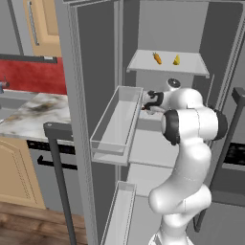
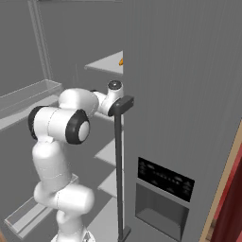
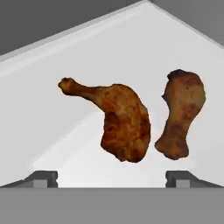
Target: Transport the chicken drumstick and lemon wedge to the fridge. Place the chicken drumstick on the rack containing meat and place the lemon wedge on the rack containing the vegetable, ensuring meats and vegetables are on different racks.
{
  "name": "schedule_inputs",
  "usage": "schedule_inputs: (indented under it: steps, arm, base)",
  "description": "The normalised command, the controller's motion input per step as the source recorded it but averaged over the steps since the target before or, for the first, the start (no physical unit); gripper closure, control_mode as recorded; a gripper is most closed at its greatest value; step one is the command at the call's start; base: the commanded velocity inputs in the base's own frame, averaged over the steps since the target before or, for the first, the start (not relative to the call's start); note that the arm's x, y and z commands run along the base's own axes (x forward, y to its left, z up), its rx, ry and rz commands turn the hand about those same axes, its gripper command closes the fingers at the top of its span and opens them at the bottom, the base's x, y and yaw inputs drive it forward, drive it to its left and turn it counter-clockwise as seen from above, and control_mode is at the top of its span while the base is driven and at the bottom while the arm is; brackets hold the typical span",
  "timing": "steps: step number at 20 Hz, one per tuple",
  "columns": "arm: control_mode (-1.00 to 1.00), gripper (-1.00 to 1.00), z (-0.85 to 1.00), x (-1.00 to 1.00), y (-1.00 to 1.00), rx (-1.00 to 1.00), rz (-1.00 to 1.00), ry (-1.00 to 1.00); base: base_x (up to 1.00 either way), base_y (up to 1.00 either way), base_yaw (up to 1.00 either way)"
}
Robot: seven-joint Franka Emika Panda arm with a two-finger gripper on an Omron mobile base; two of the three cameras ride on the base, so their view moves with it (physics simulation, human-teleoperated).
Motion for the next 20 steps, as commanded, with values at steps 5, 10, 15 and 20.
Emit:
schedule_inputs:
  steps: [5, 10, 15, 20]
  arm:
    - [-1.00, -1.00, 0.11, -1.00, 0.04, 0.00, 0.00, -0.10]
    - [-1.00, -1.00, 0.49, -0.85, 0.19, -0.03, 0.00, -0.02]
    - [-1.00, -1.00, 0.73, -0.69, 0.07, -0.03, 0.00, 0.00]
    - [-1.00, -1.00, 0.81, -0.72, 0.05, -0.02, 0.00, 0.03]
  base:
    - [0.00, 0.00, 0.00]
    - [0.00, 0.00, 0.00]
    - [0.00, 0.00, 0.00]
    - [0.00, 0.00, 0.00]
